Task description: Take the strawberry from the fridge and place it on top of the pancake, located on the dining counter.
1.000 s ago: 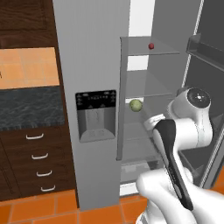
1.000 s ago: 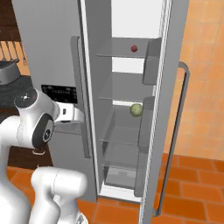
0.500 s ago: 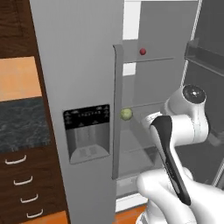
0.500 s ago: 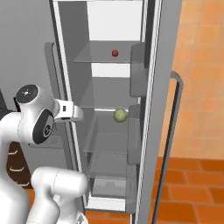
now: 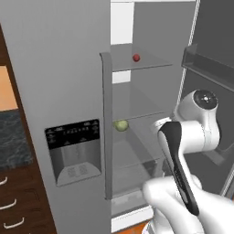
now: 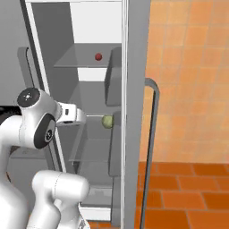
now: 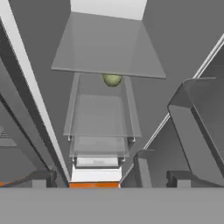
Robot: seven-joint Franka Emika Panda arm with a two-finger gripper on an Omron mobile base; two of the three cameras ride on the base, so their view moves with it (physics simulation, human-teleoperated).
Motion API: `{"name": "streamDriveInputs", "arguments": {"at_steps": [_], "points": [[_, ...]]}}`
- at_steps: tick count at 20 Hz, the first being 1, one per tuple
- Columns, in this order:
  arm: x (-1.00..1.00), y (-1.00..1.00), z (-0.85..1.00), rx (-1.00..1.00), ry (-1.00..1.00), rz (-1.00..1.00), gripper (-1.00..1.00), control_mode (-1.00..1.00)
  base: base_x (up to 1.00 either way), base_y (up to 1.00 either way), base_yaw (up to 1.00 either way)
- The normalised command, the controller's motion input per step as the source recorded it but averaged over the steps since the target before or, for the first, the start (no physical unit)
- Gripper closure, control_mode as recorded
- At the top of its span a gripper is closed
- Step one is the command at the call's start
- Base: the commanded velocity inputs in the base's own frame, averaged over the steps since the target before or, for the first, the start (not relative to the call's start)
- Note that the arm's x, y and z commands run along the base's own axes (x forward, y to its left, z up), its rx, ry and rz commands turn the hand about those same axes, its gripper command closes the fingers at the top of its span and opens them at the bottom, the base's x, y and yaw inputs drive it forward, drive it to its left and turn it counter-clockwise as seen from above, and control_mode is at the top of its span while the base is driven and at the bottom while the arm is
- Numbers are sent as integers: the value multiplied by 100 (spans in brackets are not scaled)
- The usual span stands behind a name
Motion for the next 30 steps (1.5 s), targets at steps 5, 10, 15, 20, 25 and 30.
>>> {"name": "streamDriveInputs", "arguments": {"at_steps": [5, 10, 15, 20, 25, 30], "points": [[0, 0, 0, 0, 0, 0, -100, 100, 94, -7, -1], [15, 0, 18, 0, 0, 0, -100, -100, 43, 0, -2], [44, 0, 91, 0, -3, 0, -100, -100, 0, 0, 0], [63, -4, 58, 1, -2, 0, -100, -100, 0, 0, 0], [58, 0, 51, 0, -7, -5, -100, -100, 0, 0, 0], [58, -1, 19, 0, -1, -5, -100, -100, 0, 0, 0]]}}
